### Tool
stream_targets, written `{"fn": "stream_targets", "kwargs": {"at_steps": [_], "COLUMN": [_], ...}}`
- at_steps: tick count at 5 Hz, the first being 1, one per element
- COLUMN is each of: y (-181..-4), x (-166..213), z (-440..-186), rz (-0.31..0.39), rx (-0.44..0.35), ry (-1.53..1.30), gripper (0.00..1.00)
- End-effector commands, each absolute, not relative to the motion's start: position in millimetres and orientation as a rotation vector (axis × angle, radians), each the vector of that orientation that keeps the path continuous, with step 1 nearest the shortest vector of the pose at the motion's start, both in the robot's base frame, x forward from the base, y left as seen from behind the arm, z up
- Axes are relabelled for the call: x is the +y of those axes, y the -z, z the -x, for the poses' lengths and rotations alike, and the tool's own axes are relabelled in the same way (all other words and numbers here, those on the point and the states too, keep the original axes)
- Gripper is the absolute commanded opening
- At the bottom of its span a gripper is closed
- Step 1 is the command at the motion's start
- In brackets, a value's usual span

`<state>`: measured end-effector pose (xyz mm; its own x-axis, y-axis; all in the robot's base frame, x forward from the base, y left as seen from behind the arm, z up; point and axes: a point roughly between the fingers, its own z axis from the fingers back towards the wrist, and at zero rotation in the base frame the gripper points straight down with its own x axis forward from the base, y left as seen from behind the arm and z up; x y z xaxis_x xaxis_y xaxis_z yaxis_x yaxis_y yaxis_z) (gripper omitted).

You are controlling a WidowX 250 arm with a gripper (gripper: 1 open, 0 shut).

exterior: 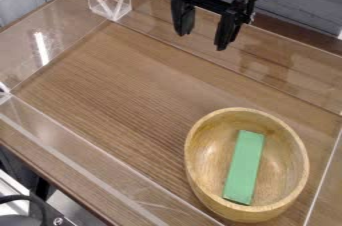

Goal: Remove the green block from inside the brown bowl and put it on the table

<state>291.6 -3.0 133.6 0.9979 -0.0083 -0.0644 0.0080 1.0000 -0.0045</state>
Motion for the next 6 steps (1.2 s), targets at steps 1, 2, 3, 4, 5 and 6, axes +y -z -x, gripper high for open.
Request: {"fn": "stream_targets", "kwargs": {"at_steps": [1,2,3,4,5,6], "y": [-127.8,-114.2,-106.1,-98.5,-100.3,-94.3], "x": [-24.7,-59.5,-98.5,-119.5,-115.9,-109.0], "z": [-273.4,-243.9,-225.5,-214.5,-212.8,-215.4], "rz": [0.011,0.019,0.022,0.028,0.041,0.052], "rx": [0.091,0.127,0.102,0.062,0.035,0.027], "ry": [-0.013,-0.025,-0.019,-0.055,-0.065,-0.096], "gripper": [1.00,1.00,1.00,1.00,1.00,1.00]}}
